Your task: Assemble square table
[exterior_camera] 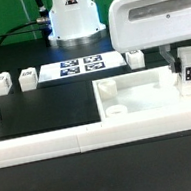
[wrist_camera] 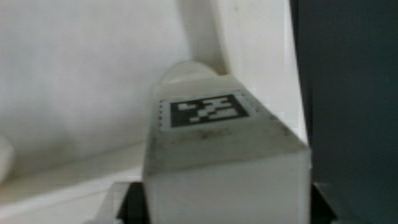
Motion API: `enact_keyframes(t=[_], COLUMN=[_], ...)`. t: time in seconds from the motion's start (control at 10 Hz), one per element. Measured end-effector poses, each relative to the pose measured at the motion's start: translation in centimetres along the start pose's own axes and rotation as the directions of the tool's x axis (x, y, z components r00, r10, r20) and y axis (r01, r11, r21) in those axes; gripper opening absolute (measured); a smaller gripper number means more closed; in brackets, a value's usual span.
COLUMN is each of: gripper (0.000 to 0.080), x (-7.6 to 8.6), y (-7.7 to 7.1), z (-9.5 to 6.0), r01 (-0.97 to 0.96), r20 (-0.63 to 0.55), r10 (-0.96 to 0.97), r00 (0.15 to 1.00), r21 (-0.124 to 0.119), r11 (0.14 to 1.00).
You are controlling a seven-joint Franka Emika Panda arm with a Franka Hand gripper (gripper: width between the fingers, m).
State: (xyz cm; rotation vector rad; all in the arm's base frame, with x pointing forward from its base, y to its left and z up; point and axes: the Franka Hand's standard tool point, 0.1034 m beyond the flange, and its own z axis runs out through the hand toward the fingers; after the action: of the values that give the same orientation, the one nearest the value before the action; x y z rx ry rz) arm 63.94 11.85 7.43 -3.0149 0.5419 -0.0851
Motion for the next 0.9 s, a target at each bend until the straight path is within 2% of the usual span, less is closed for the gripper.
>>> enact_keyframes(t=[0.2,0.3,0.4,0.5,0.6,0.8,0.9], gripper=[0.0301,0.0301,0.0301,0.0301,0.0301,0.0301,0.0301], x=[0.1,0.0,-0.1,-0.1,-0.1,-0.3,-0.3], y=[0.3,0.5,0.6,1.1,1.4,1.5,1.5], z=[0.0,0.1,0.1,0.2,0.3,0.2,0.3], r01=[-0.275,-0.439,-0.595,-0.759,-0.823,-0.906,-0.901], r20=[-0.006,-0.008,-0.011,0.010,0.032,0.051,0.050], r10=[0.275,0.439,0.595,0.759,0.823,0.904,0.899], r00=[0.961,0.898,0.804,0.651,0.568,0.424,0.434], r21=[-0.009,-0.011,-0.009,0.014,0.030,0.027,0.027], r11=[0.961,0.898,0.803,0.651,0.567,0.423,0.434])
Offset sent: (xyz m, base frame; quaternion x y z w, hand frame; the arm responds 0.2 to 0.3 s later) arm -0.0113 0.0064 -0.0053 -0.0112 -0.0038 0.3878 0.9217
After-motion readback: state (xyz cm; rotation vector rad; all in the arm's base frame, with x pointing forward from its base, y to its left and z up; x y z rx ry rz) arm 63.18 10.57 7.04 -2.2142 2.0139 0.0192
